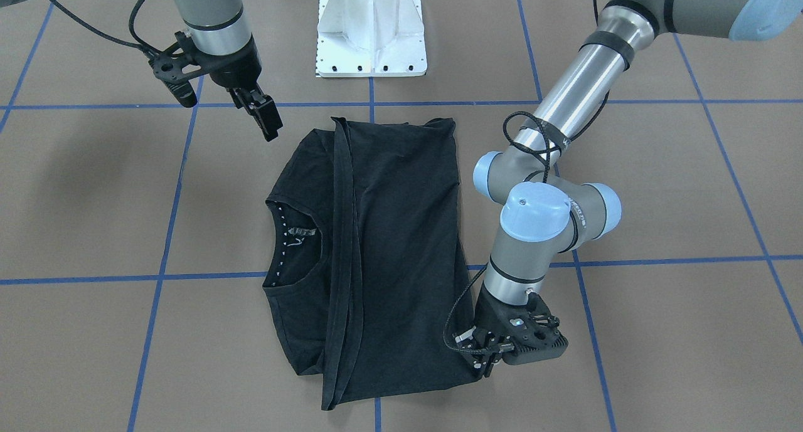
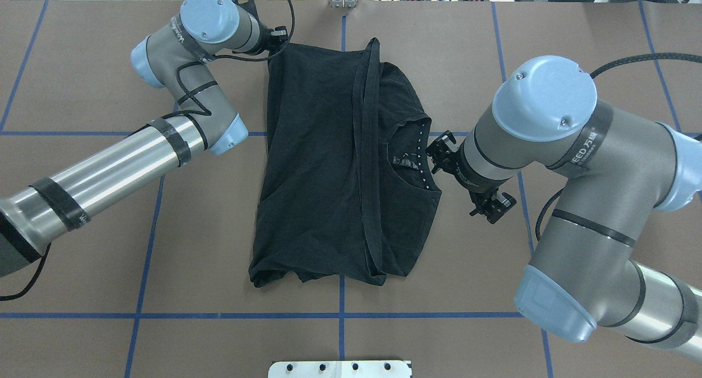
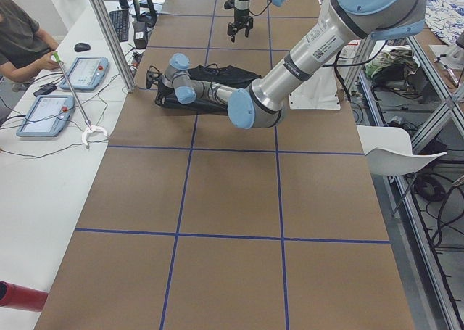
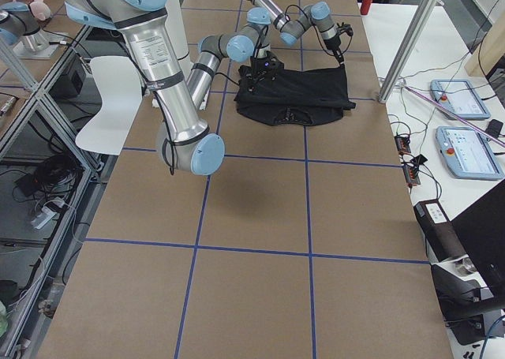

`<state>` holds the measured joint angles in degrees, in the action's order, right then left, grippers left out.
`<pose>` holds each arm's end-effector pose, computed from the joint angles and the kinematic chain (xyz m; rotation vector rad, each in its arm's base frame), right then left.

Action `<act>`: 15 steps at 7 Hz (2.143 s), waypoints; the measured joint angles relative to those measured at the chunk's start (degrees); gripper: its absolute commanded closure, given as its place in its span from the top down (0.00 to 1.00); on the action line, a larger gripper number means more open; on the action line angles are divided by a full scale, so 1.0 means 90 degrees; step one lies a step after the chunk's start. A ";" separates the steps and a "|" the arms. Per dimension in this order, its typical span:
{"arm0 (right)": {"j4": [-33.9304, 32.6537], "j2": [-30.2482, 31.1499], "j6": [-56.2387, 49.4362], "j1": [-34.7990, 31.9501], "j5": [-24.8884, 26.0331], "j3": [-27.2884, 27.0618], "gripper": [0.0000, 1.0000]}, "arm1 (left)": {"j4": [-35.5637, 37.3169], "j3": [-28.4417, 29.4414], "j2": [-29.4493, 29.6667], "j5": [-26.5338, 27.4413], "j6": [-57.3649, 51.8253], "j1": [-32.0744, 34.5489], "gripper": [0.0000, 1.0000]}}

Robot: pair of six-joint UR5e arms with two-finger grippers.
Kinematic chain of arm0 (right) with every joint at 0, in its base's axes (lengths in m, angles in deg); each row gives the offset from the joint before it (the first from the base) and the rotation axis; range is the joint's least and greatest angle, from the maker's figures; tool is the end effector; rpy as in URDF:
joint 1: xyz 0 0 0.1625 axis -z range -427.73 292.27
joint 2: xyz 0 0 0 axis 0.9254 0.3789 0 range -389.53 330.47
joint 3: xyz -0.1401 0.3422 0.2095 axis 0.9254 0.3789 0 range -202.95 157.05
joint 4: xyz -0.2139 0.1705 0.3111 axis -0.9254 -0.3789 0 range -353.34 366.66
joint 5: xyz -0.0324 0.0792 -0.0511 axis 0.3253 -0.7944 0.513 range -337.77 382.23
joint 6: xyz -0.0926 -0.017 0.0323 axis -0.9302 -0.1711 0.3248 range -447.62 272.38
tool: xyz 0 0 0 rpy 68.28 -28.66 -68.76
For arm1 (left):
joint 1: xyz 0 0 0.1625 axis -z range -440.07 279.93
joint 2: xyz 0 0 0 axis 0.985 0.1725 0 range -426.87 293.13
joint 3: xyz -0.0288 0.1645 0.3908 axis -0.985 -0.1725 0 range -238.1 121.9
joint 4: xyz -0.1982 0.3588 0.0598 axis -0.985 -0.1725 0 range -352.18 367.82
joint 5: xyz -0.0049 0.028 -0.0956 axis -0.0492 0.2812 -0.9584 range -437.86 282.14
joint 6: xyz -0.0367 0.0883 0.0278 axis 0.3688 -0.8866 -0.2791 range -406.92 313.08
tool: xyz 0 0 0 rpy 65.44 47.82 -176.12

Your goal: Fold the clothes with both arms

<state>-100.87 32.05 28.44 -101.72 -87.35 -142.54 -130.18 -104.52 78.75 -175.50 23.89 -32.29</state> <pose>-0.3975 -0.3885 0.2103 -0.2877 -0.7451 0.8735 0.4955 -0.7247 0.2836 0.4795 0.9456 -0.3818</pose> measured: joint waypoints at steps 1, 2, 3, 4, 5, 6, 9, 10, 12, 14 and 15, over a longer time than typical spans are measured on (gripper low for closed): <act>0.0027 -0.0174 -0.0006 0.0163 0.0175 0.0226 1.00 | 0.0035 -0.0085 0.0064 -0.0258 -0.0197 0.0147 1.00; 0.0049 -0.0456 -0.0166 0.0405 0.0372 0.0529 1.00 | 0.0346 -0.0685 -0.0085 -0.0663 -0.0287 0.0249 1.00; 0.0053 -0.0653 -0.0639 0.0667 0.0483 0.0708 1.00 | 0.0902 -0.1709 -0.0547 -0.0941 -0.0315 0.0281 1.00; 0.0037 -0.0732 -0.1497 0.0934 0.0532 0.0783 1.00 | 0.1427 -0.2970 -0.1303 -0.1148 -0.0333 0.0282 1.00; 0.0007 -0.0756 -0.2700 0.1159 0.0552 0.0821 1.00 | 0.1701 -0.4141 -0.2135 -0.1349 -0.0342 0.0292 1.00; -0.0007 -0.0757 -0.3937 0.1332 0.0636 0.0889 1.00 | 0.1813 -0.5050 -0.2857 -0.1471 -0.0346 0.0295 1.00; 0.0060 -0.0803 -0.7071 0.1646 0.0926 0.1206 1.00 | 0.1892 -0.6457 -0.4164 -0.1539 -0.0295 0.0292 1.00; 0.0166 -0.0858 -0.7368 0.1729 0.0940 0.1357 0.98 | 0.1895 -0.6523 -0.4286 -0.1537 -0.0276 0.0295 1.00; 0.0525 -0.1135 -0.7563 0.1917 0.0961 0.1892 0.67 | 0.1896 -0.6546 -0.4434 -0.1534 -0.0263 0.0295 1.00; 0.0650 -0.1249 -0.7568 0.2047 0.0978 0.2123 0.59 | 0.1889 -0.6538 -0.4520 -0.1534 -0.0261 0.0288 1.00; 0.0662 -0.1242 -0.7567 0.2068 0.0988 0.2144 0.59 | 0.1887 -0.6529 -0.4536 -0.1536 -0.0260 0.0288 1.00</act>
<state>-94.91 20.87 -39.67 -83.10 -78.46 -123.24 -113.19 -163.28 37.93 -189.32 21.54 -29.70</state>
